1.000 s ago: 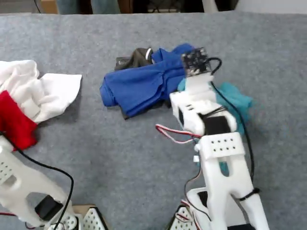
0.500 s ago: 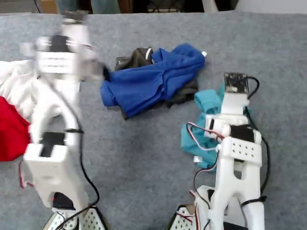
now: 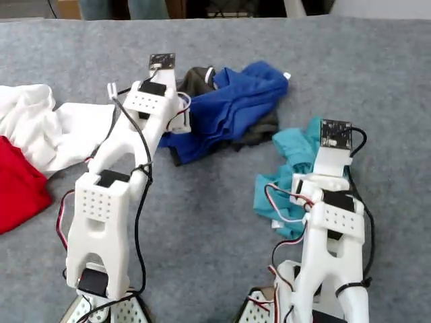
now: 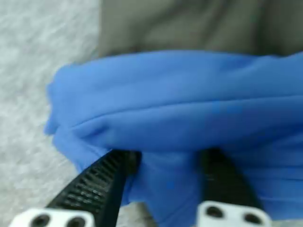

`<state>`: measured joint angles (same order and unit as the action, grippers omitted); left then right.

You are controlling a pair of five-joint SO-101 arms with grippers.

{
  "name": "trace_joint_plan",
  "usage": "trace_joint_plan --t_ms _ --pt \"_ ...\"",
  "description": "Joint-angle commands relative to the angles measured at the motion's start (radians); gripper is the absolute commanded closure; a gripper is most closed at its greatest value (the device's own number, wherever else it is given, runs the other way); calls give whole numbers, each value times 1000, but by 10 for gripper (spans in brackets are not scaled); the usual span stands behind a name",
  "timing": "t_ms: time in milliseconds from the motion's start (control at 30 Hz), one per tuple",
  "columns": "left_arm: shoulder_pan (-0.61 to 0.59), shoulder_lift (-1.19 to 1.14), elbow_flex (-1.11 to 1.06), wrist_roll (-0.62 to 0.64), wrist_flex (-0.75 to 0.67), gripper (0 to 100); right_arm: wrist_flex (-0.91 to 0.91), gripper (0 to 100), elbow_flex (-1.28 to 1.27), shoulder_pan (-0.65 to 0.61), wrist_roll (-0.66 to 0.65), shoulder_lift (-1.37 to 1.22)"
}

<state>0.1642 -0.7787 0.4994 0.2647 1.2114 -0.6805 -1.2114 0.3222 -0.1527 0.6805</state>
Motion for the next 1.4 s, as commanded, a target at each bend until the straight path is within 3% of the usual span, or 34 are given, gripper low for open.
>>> trace_joint_plan --t_ms 0,233,433,567,767,900,1033,1133,1233,1367 --pt "-19 -34 104 -74 60 970 14 984 8 8 -6 16" --pt "-197 55 361 -198 350 973 -84 984 87 -15 -3 16" --pt "-429 226 667 -342 552 973 -229 984 193 -173 -8 16" --pt "-624 362 714 -427 551 973 -236 984 194 -339 -8 16" --pt "-975 436 647 -456 548 972 -233 984 199 -600 -8 15" --pt "-1118 404 567 -454 545 971 -173 984 189 -681 -8 10" --pt "-1130 359 426 -448 548 967 -123 984 185 -644 -8 10" --pt "-1084 396 325 -419 549 873 -126 984 171 -592 -8 10" --pt "-1000 539 242 -361 549 758 -121 984 111 -549 -8 13" --pt "-800 819 81 -331 548 787 -121 984 22 -486 -8 15"
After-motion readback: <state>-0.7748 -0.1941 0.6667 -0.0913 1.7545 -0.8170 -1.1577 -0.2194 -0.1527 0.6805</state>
